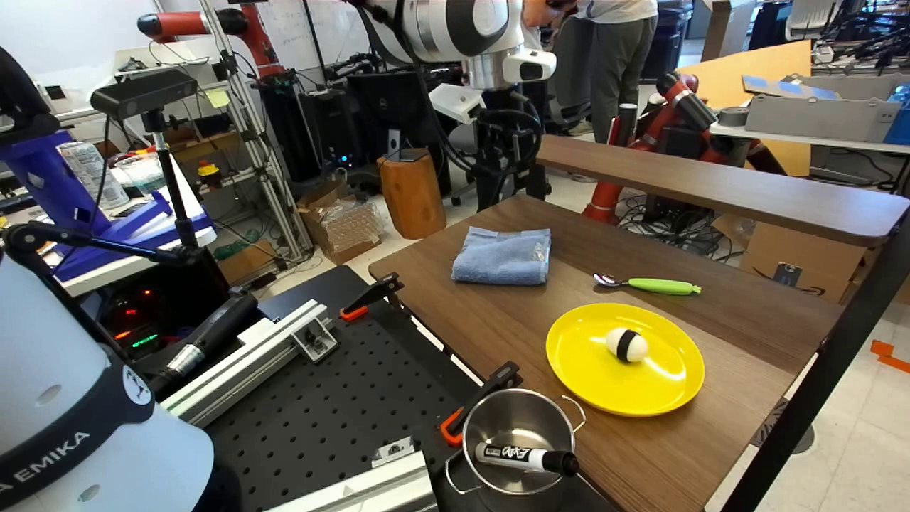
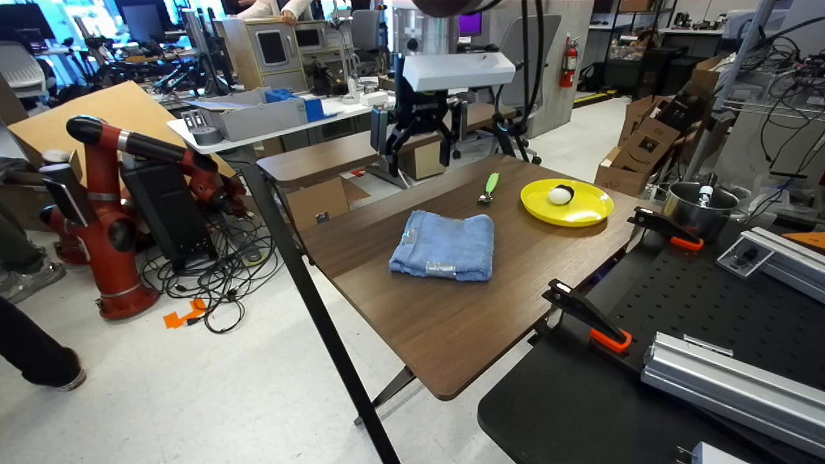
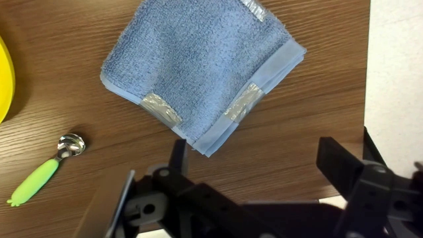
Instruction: Move the towel
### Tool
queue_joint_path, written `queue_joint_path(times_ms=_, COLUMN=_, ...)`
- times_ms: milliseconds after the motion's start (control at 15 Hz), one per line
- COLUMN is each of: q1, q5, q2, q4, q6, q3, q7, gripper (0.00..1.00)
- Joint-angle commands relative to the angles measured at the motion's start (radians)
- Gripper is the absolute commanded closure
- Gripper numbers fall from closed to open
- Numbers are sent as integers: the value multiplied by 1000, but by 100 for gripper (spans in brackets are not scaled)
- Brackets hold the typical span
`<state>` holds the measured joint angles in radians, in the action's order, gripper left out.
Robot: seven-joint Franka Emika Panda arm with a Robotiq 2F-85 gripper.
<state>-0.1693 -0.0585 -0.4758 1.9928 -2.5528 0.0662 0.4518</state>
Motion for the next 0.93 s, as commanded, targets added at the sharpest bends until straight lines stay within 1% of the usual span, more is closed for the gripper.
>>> queue_joint_path(times_ms=0, q1=-55, q5=2, q2=-83, q4=-91, q6=33, q3=-47, q7=26, gripper=0)
queue_joint_path(times_ms=333, q1=-70, q5=19, q2=-183, q4=-175, q6=45, q3=-56, q7=9, gripper=0)
queue_joint_path(times_ms=867, q1=-102, q5=19, q2=-313, q4=-229, q6=33, q3=-63, q7=9, gripper=0)
